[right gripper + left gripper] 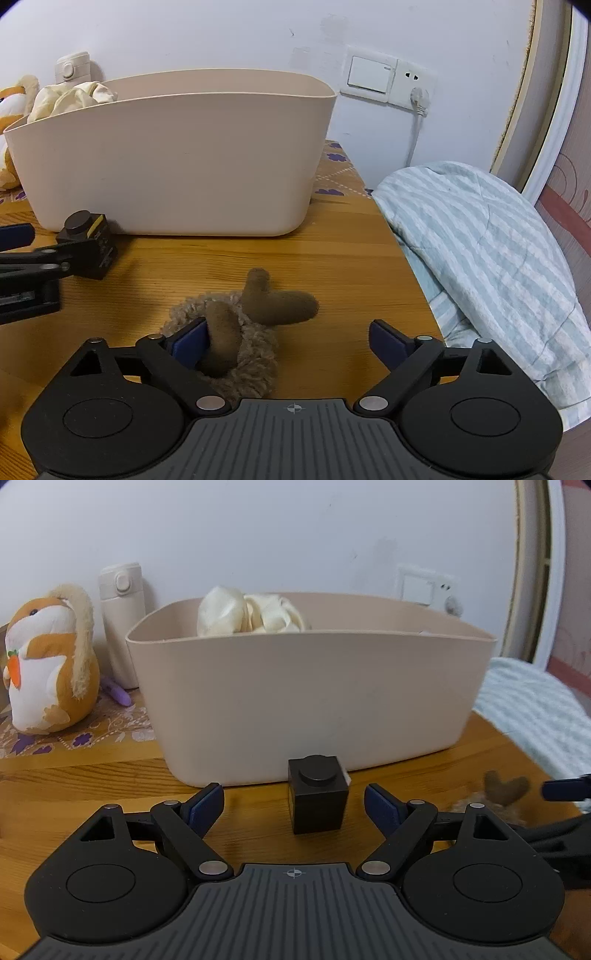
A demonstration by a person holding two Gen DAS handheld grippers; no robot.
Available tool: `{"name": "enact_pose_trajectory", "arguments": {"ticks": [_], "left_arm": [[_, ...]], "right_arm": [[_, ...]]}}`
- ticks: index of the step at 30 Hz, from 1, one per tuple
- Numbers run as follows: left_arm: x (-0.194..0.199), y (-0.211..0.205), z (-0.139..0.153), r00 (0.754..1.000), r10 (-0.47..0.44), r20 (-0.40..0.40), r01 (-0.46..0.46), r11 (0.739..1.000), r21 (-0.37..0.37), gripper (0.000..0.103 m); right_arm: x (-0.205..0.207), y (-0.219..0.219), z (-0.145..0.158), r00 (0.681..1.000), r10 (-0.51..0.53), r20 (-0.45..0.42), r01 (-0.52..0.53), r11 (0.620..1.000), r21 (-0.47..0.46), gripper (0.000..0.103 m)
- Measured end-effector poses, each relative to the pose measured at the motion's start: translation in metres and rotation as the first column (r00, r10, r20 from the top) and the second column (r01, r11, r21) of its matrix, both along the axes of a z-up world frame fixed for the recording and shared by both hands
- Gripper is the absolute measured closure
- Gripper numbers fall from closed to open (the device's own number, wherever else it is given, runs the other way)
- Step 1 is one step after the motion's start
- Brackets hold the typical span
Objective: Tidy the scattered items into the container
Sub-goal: 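Grasp the black cube with left gripper while right grasps the brown fuzzy ring toy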
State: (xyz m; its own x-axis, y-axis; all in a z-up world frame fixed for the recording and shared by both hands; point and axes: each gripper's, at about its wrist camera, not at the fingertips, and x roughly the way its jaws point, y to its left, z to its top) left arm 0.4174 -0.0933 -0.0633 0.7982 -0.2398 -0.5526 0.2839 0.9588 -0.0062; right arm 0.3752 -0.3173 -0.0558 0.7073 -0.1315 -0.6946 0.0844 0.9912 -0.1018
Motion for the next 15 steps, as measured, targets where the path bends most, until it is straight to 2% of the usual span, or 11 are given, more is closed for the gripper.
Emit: {"name": "enact_pose_trajectory", "arguments": {"ticks": [6,9,12,13,14,15], "left_arm": [[0.014,-0.003,-0.011,0.997,0.047,-0.056,-0.047,0.999,-0.011,0.019],[0.018,-0.001,-0.014,0.996,0.071,-0.062,-0.072,0.997,-0.027,0.024],[0.018,-0.002,-0.014,0.997,0.057,-0.053,-0.058,0.998,-0.014,0.041],[0.018,-0.003,-0.014,0.998,0.048,-0.047,-0.048,0.999,-0.004,0.052],[0.017,-0.004,-0.014,0.998,0.041,-0.043,-0.041,0.999,0.007,0.061],[0.016,-0.005,-0.014,0.999,0.036,-0.039,-0.036,0.999,0.015,0.064]], "right_arm": [[0.001,-0.005,-0.001,1.0,0.001,0.001,-0.002,0.999,0.035,0.009],[0.0,-0.006,0.0,1.0,0.002,0.001,-0.002,0.999,0.049,0.009],[-0.001,-0.008,-0.001,1.0,0.006,0.003,-0.006,0.998,0.059,0.01],[-0.001,-0.008,-0.001,1.0,0.008,0.004,-0.008,0.998,0.063,0.01],[-0.001,-0.009,-0.001,1.0,0.011,0.005,-0.012,0.997,0.07,0.013],[-0.002,-0.009,-0.001,1.0,0.016,0.005,-0.016,0.997,0.078,0.018]]}}
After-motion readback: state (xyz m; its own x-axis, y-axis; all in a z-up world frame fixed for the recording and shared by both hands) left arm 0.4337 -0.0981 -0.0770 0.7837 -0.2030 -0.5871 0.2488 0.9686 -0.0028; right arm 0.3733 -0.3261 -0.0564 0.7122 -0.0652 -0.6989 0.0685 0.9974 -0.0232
